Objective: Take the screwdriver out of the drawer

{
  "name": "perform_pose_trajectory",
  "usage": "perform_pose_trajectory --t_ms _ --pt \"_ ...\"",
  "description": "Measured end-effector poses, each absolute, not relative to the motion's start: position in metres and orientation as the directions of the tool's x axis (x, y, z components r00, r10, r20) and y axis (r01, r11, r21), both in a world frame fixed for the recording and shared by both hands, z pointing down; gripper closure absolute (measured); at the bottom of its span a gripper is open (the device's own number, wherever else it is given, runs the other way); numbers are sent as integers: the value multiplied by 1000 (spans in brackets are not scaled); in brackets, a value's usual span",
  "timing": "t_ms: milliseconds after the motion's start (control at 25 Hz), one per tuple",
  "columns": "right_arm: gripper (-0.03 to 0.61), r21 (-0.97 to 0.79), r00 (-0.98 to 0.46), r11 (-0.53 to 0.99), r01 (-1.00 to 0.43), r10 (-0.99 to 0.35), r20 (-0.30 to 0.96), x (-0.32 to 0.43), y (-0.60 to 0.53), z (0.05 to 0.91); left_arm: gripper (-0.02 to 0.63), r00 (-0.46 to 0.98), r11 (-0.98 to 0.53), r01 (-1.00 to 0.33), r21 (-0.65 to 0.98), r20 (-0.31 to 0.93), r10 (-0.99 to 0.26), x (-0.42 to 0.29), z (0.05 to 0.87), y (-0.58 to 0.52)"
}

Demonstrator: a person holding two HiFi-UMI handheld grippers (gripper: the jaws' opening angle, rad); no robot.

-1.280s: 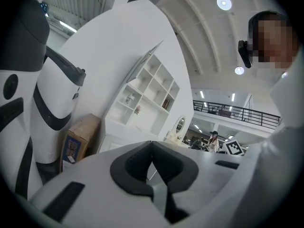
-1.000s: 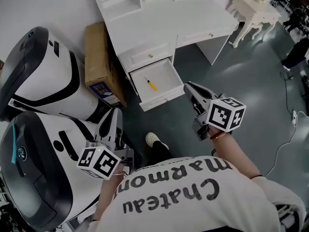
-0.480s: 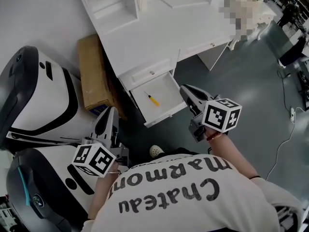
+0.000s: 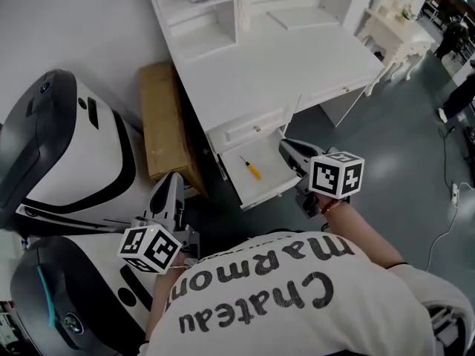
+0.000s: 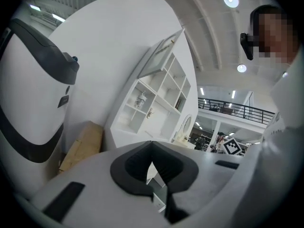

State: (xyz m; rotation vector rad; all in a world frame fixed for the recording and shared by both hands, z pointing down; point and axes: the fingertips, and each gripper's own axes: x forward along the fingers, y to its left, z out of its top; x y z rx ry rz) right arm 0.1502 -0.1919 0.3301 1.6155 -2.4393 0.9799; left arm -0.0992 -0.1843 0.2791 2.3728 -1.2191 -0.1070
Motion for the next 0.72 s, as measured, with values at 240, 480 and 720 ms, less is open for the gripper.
perform_pose_trajectory --t_ms 240,480,720 --pt "549 -413 -459 268 -871 -743 486 132 -202 365 592 597 -482 -758 439 169 -784 -113 305 -186" --pt "549 -376 -458 271 -886 -639 618 117 -208 433 592 614 -460 -753 471 252 -748 -111 355 -176" --pt "549 -381 -428 199 -903 -501 752 106 -203 529 592 581 -344 -773 533 377 -721 -113 434 -134"
